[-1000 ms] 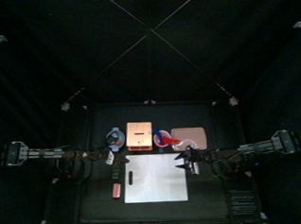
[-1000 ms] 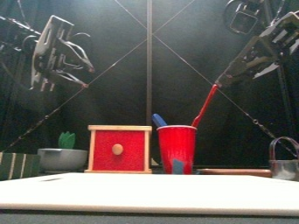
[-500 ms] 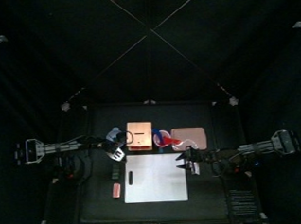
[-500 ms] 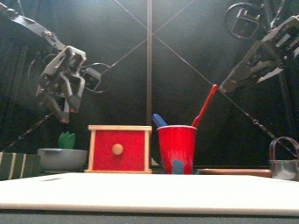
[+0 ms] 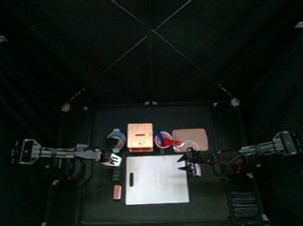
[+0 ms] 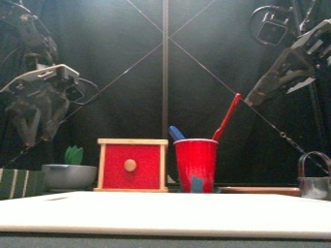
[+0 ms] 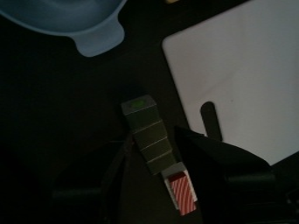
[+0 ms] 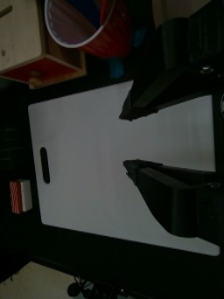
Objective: Grab sushi roll
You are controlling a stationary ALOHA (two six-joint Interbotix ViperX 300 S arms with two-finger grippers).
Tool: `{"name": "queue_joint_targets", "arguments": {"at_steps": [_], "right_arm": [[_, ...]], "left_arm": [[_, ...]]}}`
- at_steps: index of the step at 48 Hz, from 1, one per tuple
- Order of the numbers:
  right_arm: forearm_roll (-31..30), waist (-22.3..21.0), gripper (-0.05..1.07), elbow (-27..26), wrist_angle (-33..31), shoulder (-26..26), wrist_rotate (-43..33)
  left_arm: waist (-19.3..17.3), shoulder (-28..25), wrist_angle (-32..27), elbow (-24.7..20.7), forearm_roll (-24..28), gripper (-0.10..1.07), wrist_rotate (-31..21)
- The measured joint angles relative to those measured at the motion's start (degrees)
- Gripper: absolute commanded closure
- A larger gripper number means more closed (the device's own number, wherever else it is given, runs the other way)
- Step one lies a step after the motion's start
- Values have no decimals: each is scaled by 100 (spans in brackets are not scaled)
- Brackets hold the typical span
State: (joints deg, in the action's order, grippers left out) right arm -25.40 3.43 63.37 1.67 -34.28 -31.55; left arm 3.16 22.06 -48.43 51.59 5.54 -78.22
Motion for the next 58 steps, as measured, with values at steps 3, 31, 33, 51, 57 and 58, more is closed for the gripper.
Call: {"name": "queue_joint_targets", "arguments": {"at_steps": [3,31,33,51,57,58], "right_arm": [[0,26,23,18,0,0,0],[-26,123,23,132,9,0,44],[-26,123,23,132,0,0,44],[-35,123,23,246,0,-9,44],[-44,123,23,237,0,-9,53],[-44,123,23,246,0,-9,53]], "left_arm": [[114,-88,53,53,44,7,-255],[422,-1195,879,97,9,5,-747],[422,-1283,958,97,-18,5,-756],[492,-1705,1107,0,-457,15,-756],[501,-1705,1072,0,-466,25,-756],[501,-1705,1063,-9,-475,26,-756]]}}
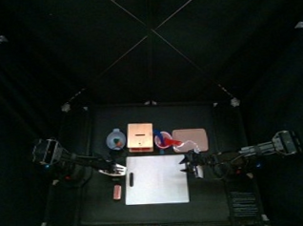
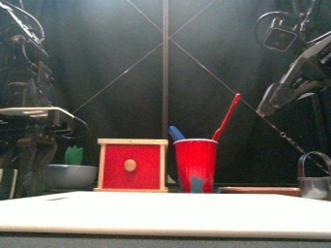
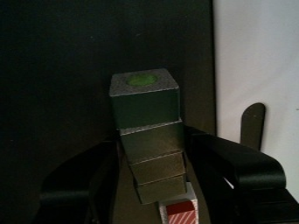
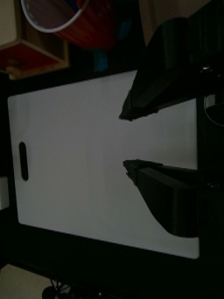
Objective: Grab sushi roll
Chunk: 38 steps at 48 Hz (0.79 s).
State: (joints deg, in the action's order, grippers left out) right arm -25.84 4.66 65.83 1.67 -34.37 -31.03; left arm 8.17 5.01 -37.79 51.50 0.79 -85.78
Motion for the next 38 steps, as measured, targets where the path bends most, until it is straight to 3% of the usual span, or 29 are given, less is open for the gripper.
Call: {"name": "queue_joint_targets", "arguments": {"at_steps": [9,18,29,38], "right_arm": [[18,9,23,0,0,0,0],[26,35,23,0,9,0,0],[9,88,23,0,9,0,0],[-9,88,23,0,9,0,9]], "left_arm": [[0,44,-114,-132,44,31,0],[-18,123,-650,-457,264,31,44],[-97,18,-782,-1301,606,31,18],[-97,-703,-694,-2197,589,31,70]]}}
